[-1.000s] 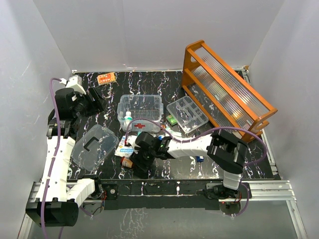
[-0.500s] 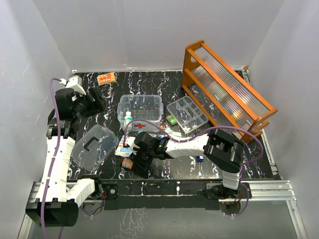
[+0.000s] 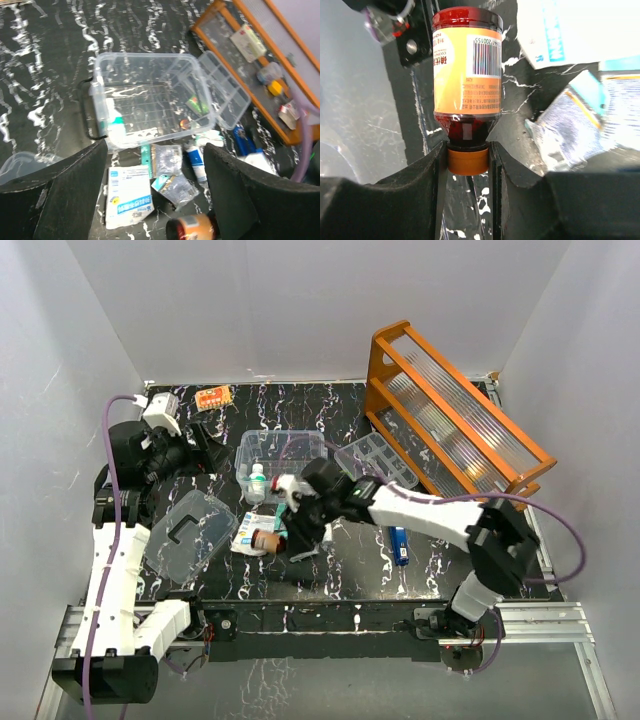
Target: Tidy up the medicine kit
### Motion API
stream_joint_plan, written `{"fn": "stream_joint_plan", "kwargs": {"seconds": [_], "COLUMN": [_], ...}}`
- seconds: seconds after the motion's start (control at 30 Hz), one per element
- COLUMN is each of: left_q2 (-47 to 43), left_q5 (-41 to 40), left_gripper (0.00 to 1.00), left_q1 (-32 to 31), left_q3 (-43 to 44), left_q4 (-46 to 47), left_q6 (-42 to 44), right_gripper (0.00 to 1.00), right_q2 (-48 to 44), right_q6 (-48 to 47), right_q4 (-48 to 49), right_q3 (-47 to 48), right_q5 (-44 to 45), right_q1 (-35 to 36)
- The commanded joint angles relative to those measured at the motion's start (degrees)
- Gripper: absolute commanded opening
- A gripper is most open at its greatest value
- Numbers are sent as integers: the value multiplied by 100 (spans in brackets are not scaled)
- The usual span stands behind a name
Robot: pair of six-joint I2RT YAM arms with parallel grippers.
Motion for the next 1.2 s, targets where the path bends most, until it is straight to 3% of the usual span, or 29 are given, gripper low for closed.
{"fn": "stream_joint_plan", "kwargs": {"seconds": [0.0,0.17,0.33,0.5,0.63,1.07,1.17], "left_q2": [-22,115,484,659,663,995,1013], "left_q5": [1430,3253,4210,4605,4533,4547,4603], "left_gripper": [76,79,81,80,79,44,29], "left_q1": [-18,-47,-197,-644,-977,-1020,-1019], "left_q3": [-39,-365,-582,-933,-1022,-1078,-1066], "left_q4": [485,1233,1589,2092,1852,1329,1332], "left_q6": [-4,-628,-1524,-2374,-2387,-2362,-2363], "right_gripper": [0,0,0,0,0,0,0], "right_q2": [-1010,-1575,-1885,-1989,-1949,-1756,-1728], "right_q6": [-143,-77,-181,-364,-463,-642,-635], "right_q4": [154,338,335,329,290,180,190], "right_q3": [237,192,283,416,554,749,781], "right_q5": [-954,-1169,-1239,-1201,-1158,-1000,-992], "right_q1": [-614,-1025,-1251,-1358,-1378,-1377,-1379]}}
